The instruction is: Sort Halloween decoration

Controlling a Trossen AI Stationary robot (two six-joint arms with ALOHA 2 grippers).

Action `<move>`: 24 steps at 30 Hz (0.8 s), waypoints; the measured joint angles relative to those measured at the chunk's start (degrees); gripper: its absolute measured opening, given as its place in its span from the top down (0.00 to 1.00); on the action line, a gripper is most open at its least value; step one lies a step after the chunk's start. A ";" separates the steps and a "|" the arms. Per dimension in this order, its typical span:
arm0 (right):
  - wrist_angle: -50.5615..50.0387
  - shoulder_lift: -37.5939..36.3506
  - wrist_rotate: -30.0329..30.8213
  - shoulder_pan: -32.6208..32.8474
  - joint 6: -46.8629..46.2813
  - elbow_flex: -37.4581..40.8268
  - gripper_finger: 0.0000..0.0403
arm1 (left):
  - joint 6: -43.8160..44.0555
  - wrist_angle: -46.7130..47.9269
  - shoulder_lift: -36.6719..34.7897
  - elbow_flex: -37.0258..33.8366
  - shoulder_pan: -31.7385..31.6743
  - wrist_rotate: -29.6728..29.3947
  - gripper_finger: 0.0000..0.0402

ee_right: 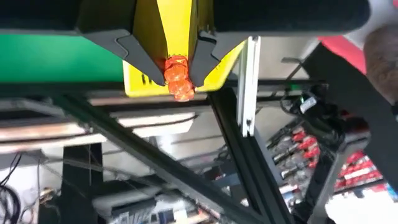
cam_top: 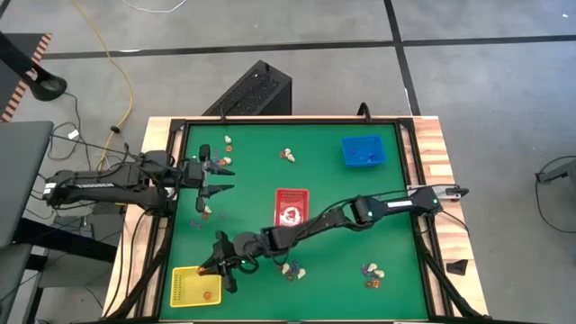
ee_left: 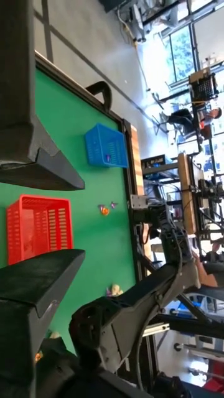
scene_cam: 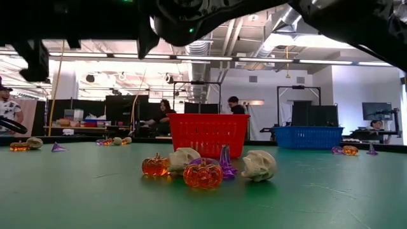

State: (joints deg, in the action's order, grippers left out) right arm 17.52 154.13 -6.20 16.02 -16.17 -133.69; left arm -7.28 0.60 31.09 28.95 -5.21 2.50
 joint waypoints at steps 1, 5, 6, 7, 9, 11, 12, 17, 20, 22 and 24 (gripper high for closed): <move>-0.06 0.01 -0.04 -0.05 0.42 0.05 0.80 | -0.16 -0.06 0.00 0.00 0.00 -0.01 0.62; 0.50 0.01 -0.08 0.12 1.50 0.03 0.79 | -0.37 -0.09 0.00 0.00 0.00 -0.15 0.62; 0.33 0.01 -0.19 0.16 1.50 0.03 0.78 | -0.41 -0.06 0.00 0.00 0.00 -0.15 0.62; 0.17 0.01 -0.21 0.24 1.50 0.03 0.77 | -0.43 -0.09 0.00 0.00 0.00 -0.15 0.62; 0.09 0.01 -0.20 0.54 1.53 0.03 0.76 | -0.43 -0.09 0.00 0.00 0.00 -0.15 0.62; 0.29 0.01 -0.20 0.56 1.63 0.03 0.74 | -0.43 -0.09 0.00 0.00 0.00 -0.15 0.62; 0.28 0.01 -0.21 0.56 1.63 0.03 0.73 | -0.42 -0.09 0.00 0.00 0.00 -0.15 0.62; 0.06 0.01 -0.21 0.52 1.61 0.03 0.68 | -0.43 -0.09 0.00 0.00 0.00 -0.15 0.62; 0.17 0.01 -0.24 0.43 1.60 0.03 0.65 | -0.43 -0.09 0.00 0.00 0.00 -0.14 0.62; 0.04 0.01 -0.40 0.45 1.58 0.03 0.63 | -0.43 -0.09 0.00 0.00 0.00 -0.15 0.62; 0.09 0.01 -0.48 0.45 1.28 0.03 0.62 | -0.43 -0.09 0.00 0.00 0.00 -0.15 0.62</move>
State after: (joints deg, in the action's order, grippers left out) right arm 17.61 154.15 -6.68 16.47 -14.90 -133.67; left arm -7.70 0.51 31.09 28.95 -5.21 2.36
